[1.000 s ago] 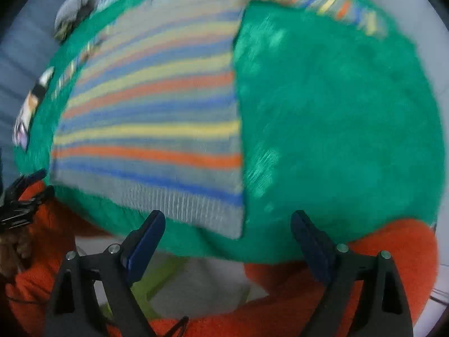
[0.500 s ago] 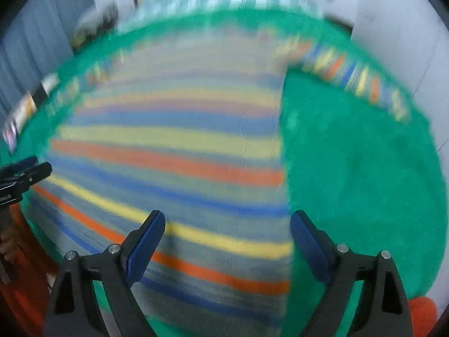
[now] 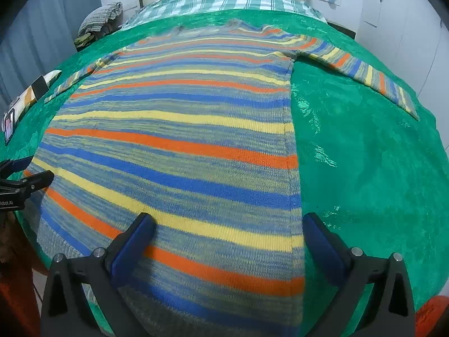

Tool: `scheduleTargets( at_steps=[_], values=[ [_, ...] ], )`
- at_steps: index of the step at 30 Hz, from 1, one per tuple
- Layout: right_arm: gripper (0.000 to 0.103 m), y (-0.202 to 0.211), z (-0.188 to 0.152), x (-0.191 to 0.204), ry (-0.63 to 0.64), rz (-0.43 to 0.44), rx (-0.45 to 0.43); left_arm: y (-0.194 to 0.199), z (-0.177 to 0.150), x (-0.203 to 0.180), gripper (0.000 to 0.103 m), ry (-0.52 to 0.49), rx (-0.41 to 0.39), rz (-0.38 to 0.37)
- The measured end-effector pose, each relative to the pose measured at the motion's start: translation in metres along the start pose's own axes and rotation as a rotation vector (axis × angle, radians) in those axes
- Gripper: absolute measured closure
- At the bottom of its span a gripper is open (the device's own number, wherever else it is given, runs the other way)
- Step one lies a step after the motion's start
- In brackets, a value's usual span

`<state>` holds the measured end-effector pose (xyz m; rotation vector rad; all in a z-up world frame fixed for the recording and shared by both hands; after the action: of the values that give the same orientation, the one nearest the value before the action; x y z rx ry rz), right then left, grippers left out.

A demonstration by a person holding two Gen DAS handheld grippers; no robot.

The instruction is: Fold small clothes

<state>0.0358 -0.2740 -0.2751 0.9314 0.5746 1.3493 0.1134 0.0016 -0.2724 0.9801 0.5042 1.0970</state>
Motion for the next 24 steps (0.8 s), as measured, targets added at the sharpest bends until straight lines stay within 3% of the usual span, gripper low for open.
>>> scheduleTargets(
  at_steps=[7,10,13,15,18,21,22,24],
  values=[
    [0.000,0.003,0.002,0.000,0.004,0.005,0.024,0.007,0.005,-0.004,0.001,-0.053,0.019,0.046],
    [0.000,0.019,0.013,-0.005,-0.027,0.017,0.022,0.045,0.017,0.001,0.001,-0.075,-0.124,0.108],
    [0.000,0.055,0.049,-0.036,-0.153,0.099,-0.117,0.073,0.030,0.015,0.001,-0.046,-0.214,0.103],
    [0.000,0.068,0.088,-0.078,-0.239,0.154,-0.174,0.085,0.036,0.032,0.001,0.009,-0.258,0.102],
    [0.000,0.066,0.145,-0.155,-0.433,0.238,-0.176,0.083,0.032,0.067,0.001,0.121,-0.277,0.150],
    [0.002,0.037,0.185,-0.257,-0.730,0.239,-0.102,0.070,0.018,0.095,0.001,0.231,-0.238,0.190],
    [0.006,0.029,0.189,-0.278,-0.803,0.237,-0.076,0.062,0.010,0.106,0.001,0.278,-0.211,0.192],
    [0.027,0.010,0.191,-0.312,-0.944,0.268,-0.048,0.054,0.005,0.119,0.001,0.340,-0.184,0.186]
  ],
)
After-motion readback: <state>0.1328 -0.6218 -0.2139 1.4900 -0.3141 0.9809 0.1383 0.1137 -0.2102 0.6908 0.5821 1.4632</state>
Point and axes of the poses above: each gripper's, at about its wrist camera, not at the fingertips, and y roughly against the way its jaws point, x to its left, z to its top, the point moved 6 cm from there along -y, roughly the way its jaws point, and after that the axes turned 13 degrees about -y, right-handed, at the moved point
